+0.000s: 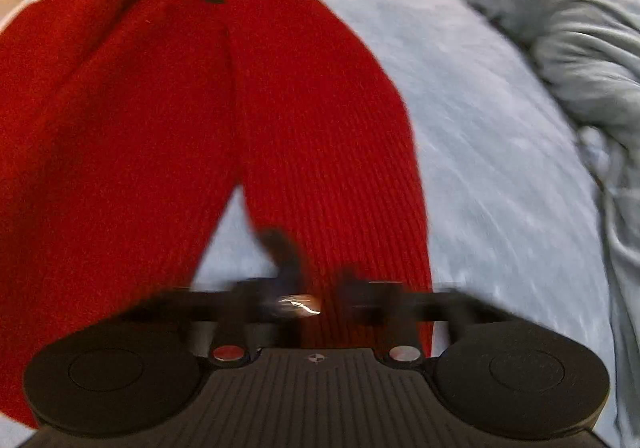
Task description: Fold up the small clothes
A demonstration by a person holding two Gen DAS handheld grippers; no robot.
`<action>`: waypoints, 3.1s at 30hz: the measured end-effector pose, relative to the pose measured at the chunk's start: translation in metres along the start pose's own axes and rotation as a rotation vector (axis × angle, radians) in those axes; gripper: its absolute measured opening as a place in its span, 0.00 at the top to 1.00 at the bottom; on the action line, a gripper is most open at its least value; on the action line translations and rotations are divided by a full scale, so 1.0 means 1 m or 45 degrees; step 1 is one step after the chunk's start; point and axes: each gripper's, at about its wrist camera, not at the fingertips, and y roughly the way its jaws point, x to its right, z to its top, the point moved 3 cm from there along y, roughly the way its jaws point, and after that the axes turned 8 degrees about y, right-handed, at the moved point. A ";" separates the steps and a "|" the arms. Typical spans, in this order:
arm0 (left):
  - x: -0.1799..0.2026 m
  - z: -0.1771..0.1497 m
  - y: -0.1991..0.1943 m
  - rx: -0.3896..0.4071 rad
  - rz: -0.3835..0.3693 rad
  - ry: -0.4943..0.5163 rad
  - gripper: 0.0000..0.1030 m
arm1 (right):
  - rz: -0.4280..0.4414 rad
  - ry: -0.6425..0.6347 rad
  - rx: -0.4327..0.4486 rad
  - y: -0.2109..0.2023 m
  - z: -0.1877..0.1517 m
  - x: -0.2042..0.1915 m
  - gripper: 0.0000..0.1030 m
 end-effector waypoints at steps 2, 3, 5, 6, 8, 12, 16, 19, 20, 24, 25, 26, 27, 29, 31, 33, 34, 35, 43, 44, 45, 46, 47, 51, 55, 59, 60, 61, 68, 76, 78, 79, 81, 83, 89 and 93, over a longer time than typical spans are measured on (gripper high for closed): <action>0.002 0.003 0.003 -0.006 -0.008 -0.004 0.00 | -0.207 -0.125 0.178 -0.007 0.035 0.018 0.90; 0.003 0.004 0.004 -0.006 -0.011 -0.006 0.00 | -0.356 -0.133 0.295 -0.011 0.058 0.033 0.90; 0.003 0.004 0.004 -0.010 -0.001 0.002 0.00 | -0.707 0.035 0.508 -0.023 0.109 0.081 0.91; 0.003 0.005 0.004 -0.010 0.000 0.005 0.00 | -0.775 0.159 0.545 -0.031 0.126 0.102 0.88; 0.002 0.006 0.003 -0.004 -0.001 -0.003 0.00 | -0.671 0.393 0.515 -0.042 0.145 0.133 0.62; 0.002 0.008 0.005 -0.012 -0.020 -0.027 0.00 | -0.360 0.430 0.425 -0.043 0.113 0.117 0.38; 0.009 0.012 0.008 -0.004 -0.030 -0.003 0.00 | -0.147 0.292 0.272 -0.027 0.048 0.074 0.36; 0.015 0.013 0.010 -0.015 -0.051 0.018 0.00 | -0.089 0.305 0.177 -0.025 0.008 0.045 0.36; 0.018 0.014 0.011 -0.023 -0.076 0.029 0.00 | -0.067 0.334 0.170 -0.027 -0.003 0.038 0.36; 0.020 0.017 0.008 0.029 -0.126 0.055 0.72 | 0.009 0.460 0.135 -0.039 -0.033 0.018 0.36; 0.013 0.020 0.002 0.030 -0.140 0.039 0.79 | 0.022 0.482 0.129 -0.041 -0.039 0.013 0.36; 0.002 0.022 -0.005 0.035 -0.200 -0.008 0.84 | 0.036 0.503 0.128 -0.042 -0.041 0.010 0.36; -0.012 0.027 -0.014 0.049 -0.254 -0.050 0.85 | 0.047 0.519 0.131 -0.043 -0.043 0.008 0.36; -0.053 0.044 -0.040 0.127 -0.279 -0.123 0.86 | 0.068 0.520 0.139 -0.052 -0.042 0.007 0.36; -0.107 0.069 -0.072 0.283 -0.132 -0.191 0.86 | 0.071 0.519 0.162 -0.059 -0.041 0.007 0.36; -0.172 0.102 -0.094 0.421 0.073 -0.273 0.86 | 0.073 0.528 0.188 -0.063 -0.037 0.008 0.36; -0.201 0.118 -0.100 0.465 0.187 -0.326 0.86 | 0.077 0.537 0.196 -0.065 -0.037 0.009 0.36; -0.229 0.134 -0.105 0.518 0.317 -0.382 0.86 | 0.083 0.544 0.196 -0.066 -0.037 0.009 0.36; -0.257 0.166 -0.044 0.350 0.385 -0.401 0.04 | 0.372 0.797 -0.098 -0.029 -0.063 0.005 0.27; -0.244 0.156 -0.039 0.364 0.380 -0.383 0.02 | 0.397 0.810 -0.145 -0.023 -0.069 0.001 0.26; -0.233 0.144 -0.035 0.372 0.348 -0.348 0.02 | 0.410 0.812 -0.159 -0.021 -0.072 -0.004 0.24; -0.218 0.130 -0.027 0.338 0.295 -0.295 0.02 | 0.406 0.797 -0.129 -0.024 -0.075 -0.009 0.21; -0.201 0.115 -0.019 0.288 0.239 -0.243 0.02 | 0.440 0.745 -0.123 -0.028 -0.075 -0.018 0.22; -0.153 0.051 -0.011 0.189 0.094 -0.178 0.02 | 0.577 0.578 -0.178 -0.038 -0.075 -0.049 0.83; -0.117 -0.006 -0.022 0.167 -0.004 -0.140 0.02 | 0.302 0.574 0.025 -0.072 -0.054 0.012 0.86; -0.075 -0.042 -0.023 0.185 -0.083 -0.023 0.01 | 0.109 0.770 0.120 -0.081 -0.031 0.112 0.94; -0.064 -0.046 -0.021 0.181 -0.092 0.003 0.01 | 0.082 0.783 0.170 -0.084 -0.023 0.126 0.94; -0.053 -0.050 -0.020 0.187 -0.099 0.021 0.01 | 0.086 0.800 0.201 -0.085 -0.017 0.132 0.94; -0.011 -0.036 -0.006 0.244 -0.254 0.016 0.01 | 0.069 0.768 0.227 -0.075 0.010 0.133 0.94; 0.049 -0.015 0.006 0.267 -0.369 0.171 0.01 | 0.082 0.782 0.215 -0.078 0.016 0.138 0.94; 0.055 -0.005 0.019 0.261 -0.284 0.158 0.01 | 0.080 0.783 0.222 -0.078 0.019 0.140 0.94; 0.054 -0.002 0.026 0.252 -0.209 0.143 0.01 | 0.078 0.784 0.225 -0.078 0.020 0.141 0.94; 0.045 0.002 0.037 0.215 -0.084 0.115 0.01 | 0.080 0.789 0.226 -0.077 0.023 0.143 0.94; 0.029 0.000 0.034 0.194 -0.102 0.064 0.01 | 0.093 0.810 0.223 -0.075 0.028 0.147 0.94; 0.039 -0.004 0.004 0.283 -0.353 0.148 0.01 | 0.092 0.835 0.257 -0.077 0.053 0.151 0.94; 0.079 -0.004 0.015 0.268 -0.339 0.329 0.01 | 0.093 0.823 0.265 -0.080 0.064 0.151 0.94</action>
